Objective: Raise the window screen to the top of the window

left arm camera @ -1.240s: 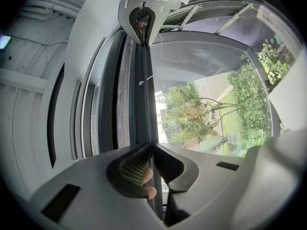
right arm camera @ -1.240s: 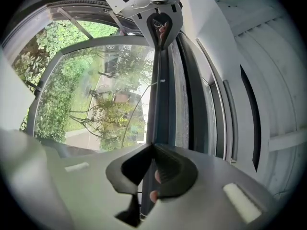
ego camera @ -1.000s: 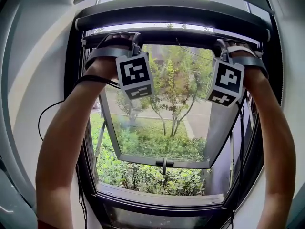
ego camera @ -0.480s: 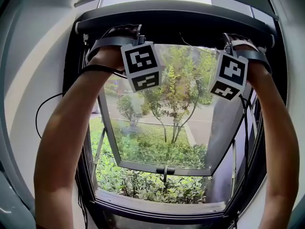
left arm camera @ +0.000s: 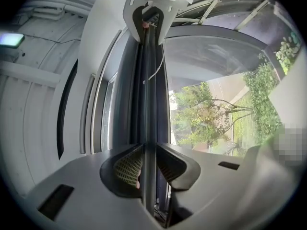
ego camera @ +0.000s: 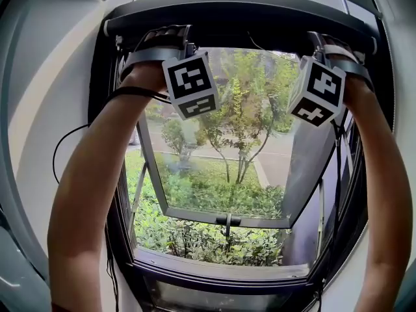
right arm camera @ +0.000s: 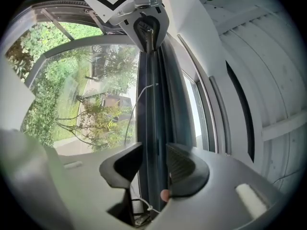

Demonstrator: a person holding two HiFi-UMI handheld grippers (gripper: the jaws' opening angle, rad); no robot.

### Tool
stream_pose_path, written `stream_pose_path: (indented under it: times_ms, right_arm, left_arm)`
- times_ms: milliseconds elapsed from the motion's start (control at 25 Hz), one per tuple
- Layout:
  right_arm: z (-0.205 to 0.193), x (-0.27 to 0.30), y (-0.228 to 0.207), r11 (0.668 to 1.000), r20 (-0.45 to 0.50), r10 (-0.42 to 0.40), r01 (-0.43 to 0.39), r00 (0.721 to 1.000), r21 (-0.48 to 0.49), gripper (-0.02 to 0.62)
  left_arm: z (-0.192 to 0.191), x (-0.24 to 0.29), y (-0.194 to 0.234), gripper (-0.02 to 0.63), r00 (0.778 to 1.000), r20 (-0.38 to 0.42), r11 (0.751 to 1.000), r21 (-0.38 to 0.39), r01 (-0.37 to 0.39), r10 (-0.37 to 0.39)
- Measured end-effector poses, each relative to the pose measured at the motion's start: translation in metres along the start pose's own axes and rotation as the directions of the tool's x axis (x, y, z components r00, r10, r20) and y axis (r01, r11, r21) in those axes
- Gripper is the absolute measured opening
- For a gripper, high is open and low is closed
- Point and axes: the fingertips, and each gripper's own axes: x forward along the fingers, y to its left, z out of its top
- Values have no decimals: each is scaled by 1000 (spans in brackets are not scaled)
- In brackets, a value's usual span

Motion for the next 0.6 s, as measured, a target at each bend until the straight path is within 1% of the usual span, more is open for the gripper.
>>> stream_pose_path:
  times_ms: [40,120,240,400,600]
  right_arm:
    - [-1,-2,3,1000,0,13,-13,1000,7,158]
    - [-3,-5,9,999,3,30,-30,1000,16,160]
    - [-3,-15,17,999,28,23,-24,999,30,160]
    - [-1,-31,32,998,74,14,-19,997,63,160]
    - [-3,-48,52,993,101,19,-31,995,114,161]
  left_arm:
    - [-2,-1,-2,80,1000,-1,1000,-3,4,-4]
    - [-6,-5,-6,103,1000,0,1000,-10,11,-11]
    - [-10,-15,-14,126,1000,7,1000,-21,22,-22]
    - [-15,-31,-30,134,999,26,998,-50,44,-43]
    - [-15,-52,-54,140,996,72,993,-94,68,-61]
